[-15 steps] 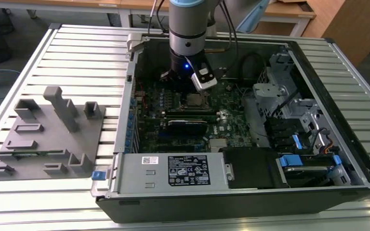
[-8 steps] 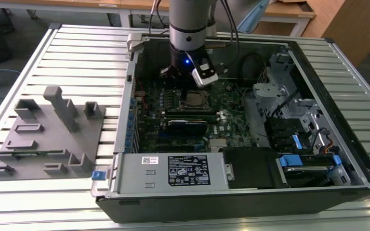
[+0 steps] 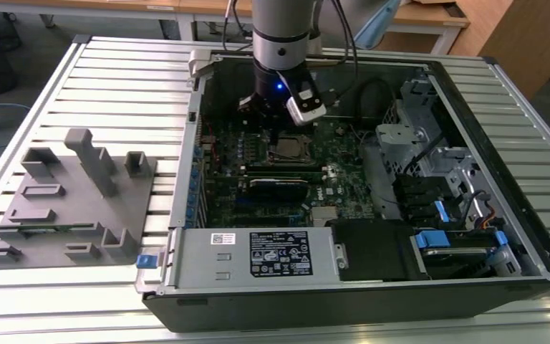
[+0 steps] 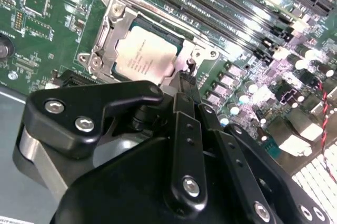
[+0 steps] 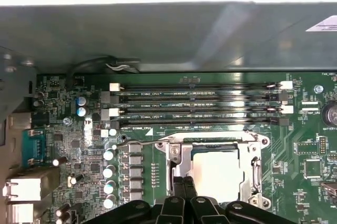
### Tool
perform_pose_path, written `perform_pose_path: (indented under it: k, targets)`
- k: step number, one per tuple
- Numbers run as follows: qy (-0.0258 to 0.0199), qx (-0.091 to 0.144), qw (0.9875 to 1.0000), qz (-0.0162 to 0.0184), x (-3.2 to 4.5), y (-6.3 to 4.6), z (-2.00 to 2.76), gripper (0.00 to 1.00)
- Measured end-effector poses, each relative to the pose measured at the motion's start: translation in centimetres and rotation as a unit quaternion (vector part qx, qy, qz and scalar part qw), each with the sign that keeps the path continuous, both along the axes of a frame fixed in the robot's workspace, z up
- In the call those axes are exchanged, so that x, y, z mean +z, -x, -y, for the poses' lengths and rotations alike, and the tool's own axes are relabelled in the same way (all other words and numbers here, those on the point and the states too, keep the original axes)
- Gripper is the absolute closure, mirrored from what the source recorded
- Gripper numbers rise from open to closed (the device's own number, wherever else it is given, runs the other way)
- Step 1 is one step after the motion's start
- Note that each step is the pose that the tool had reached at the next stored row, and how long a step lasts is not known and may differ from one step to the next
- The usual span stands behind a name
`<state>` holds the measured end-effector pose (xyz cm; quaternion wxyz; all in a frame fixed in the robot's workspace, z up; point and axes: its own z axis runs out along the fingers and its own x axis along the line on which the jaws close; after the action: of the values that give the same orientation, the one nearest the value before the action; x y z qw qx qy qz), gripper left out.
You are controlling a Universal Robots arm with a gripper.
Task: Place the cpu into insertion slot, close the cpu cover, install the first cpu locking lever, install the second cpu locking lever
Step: 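Close the cpu cover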
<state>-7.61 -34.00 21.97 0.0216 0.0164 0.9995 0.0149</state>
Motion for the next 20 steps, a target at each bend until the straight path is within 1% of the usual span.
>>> perform_pose_path:
  k: [3,8,11,20]
  targets:
    - [0.0,0.0,1.0,0.0,0.0,-0.6,0.02,0.89]
    - [0.0,0.0,1.0,0.0,-0.01,-2.2,0.09,0.89]
    - [0.0,0.0,1.0,0.0,-0.01,-3.0,0.1,0.89]
    - [0.0,0.0,1.0,0.0005,-0.01,-2.9,0.09,0.89]
